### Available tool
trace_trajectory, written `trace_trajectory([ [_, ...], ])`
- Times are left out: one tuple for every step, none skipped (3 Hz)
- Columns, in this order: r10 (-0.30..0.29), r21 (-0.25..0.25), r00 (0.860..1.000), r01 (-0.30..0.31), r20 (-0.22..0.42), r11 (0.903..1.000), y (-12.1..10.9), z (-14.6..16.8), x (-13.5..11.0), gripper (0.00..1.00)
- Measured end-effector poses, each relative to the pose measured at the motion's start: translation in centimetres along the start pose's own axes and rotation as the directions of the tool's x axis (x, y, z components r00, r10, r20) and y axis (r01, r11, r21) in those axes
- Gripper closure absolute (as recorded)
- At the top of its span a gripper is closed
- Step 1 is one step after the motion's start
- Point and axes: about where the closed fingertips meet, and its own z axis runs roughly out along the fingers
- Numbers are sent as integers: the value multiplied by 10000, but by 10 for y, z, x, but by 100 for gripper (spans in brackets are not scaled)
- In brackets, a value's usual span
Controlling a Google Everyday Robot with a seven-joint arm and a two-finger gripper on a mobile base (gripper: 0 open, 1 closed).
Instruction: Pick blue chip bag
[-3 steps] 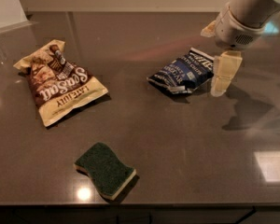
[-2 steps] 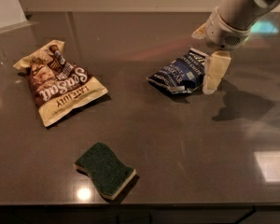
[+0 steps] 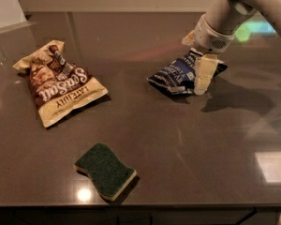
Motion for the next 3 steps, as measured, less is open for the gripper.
trace_trajectory([
  [-158,-173,9998,156,-117,9997,-1,9,2,15],
  [-281,-277,9993,274,-244,9992,1,13,4,38],
  [-543,-220,9974,533,-473,9983,3,9,5,61],
])
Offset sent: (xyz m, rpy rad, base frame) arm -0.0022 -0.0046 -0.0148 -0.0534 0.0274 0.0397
